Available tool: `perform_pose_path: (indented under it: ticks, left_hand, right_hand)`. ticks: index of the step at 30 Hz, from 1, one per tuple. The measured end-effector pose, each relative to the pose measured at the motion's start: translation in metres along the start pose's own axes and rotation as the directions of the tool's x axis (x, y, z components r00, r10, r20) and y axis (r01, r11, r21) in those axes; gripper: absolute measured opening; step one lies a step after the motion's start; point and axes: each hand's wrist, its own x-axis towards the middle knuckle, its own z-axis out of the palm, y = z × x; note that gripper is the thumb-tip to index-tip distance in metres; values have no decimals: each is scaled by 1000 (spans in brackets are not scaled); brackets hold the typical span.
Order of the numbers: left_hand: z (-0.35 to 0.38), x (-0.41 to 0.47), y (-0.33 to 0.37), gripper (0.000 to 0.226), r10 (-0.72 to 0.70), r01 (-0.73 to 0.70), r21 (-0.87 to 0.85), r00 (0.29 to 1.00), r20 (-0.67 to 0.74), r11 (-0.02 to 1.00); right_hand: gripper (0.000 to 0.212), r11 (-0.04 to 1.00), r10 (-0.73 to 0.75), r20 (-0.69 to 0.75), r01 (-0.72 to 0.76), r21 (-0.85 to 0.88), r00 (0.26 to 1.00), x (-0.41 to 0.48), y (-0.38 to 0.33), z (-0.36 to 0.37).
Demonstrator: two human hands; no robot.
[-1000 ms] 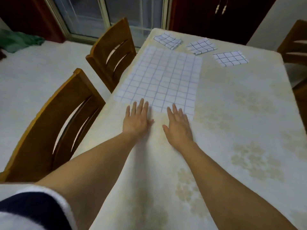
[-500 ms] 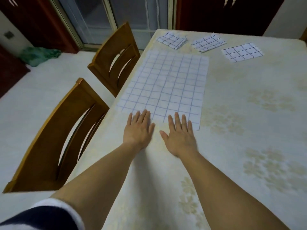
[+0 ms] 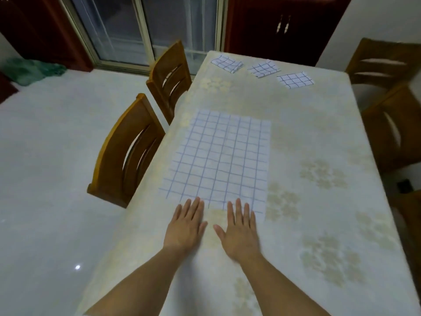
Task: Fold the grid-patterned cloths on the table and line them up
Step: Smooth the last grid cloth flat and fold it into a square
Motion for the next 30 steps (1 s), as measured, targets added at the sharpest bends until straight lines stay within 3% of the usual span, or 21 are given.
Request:
perform_pose_path:
  ticks: [5, 8, 12, 17, 22, 26, 30]
  left_hand:
    - [25, -105, -16, 63, 76, -76, -12, 997, 6, 997]
    - [33, -157, -22, 63, 135, -135, -7, 990, 42, 991]
    - [35, -193, -19, 63, 162, -165, 25, 982, 96, 986]
    - [30, -198, -12, 56, 263, -266, 67, 963, 53, 962]
    - [24, -180, -9, 58, 139, -140, 14, 989, 50, 990]
    - [19, -163, 20, 63, -3, 3, 2, 970, 243, 1000]
    - [24, -162, 68, 72, -55, 47, 34, 955, 290, 998]
  right_hand:
    - [78, 993, 102, 4, -102, 62, 995, -114, -32, 51]
    - [87, 995, 95, 33, -96, 40, 995, -172, -46, 65]
    - [64, 993, 116, 106, -117, -2, 988, -204, -55, 64]
    - [62, 990, 139, 222, -136, -30, 965, -218, -48, 59]
    - [54, 977, 202, -103, -208, -50, 974, -208, -41, 36]
    - [71, 941, 307, -8, -302, 154, 952, -171, -43, 26]
    - [99, 908, 340, 39, -338, 248, 940, -130, -28, 35]
